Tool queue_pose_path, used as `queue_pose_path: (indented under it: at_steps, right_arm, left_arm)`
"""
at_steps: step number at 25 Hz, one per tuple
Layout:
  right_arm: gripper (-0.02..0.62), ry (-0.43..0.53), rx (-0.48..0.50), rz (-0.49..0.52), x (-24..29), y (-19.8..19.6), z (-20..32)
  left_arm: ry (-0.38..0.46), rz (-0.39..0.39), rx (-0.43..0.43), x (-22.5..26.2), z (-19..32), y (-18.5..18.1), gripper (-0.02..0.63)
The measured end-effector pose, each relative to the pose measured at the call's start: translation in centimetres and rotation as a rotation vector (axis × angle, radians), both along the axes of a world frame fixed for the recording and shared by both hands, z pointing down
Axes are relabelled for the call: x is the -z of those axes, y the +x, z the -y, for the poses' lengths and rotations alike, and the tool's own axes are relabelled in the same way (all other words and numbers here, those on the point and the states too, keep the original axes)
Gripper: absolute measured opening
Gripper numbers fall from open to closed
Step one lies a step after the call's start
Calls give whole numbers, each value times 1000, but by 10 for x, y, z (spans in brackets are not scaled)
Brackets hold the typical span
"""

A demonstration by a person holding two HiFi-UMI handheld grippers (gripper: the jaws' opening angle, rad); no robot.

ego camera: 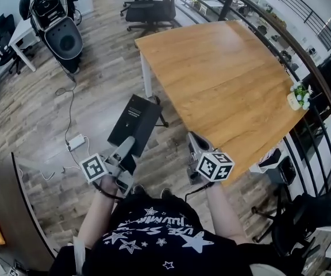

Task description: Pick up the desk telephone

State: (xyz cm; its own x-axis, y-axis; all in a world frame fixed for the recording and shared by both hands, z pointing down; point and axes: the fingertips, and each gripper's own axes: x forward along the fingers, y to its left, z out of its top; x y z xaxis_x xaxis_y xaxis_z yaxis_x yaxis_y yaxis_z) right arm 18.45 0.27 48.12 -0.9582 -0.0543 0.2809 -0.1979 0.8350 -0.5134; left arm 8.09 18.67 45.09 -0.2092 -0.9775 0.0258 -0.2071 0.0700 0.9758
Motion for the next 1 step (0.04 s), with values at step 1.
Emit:
queue_pose_path:
  at_steps: [1]
  right_arm:
    - [-2, 1, 1, -3, 0, 4, 3]
  left_arm:
    - [0, 0, 2, 1, 4, 3, 193]
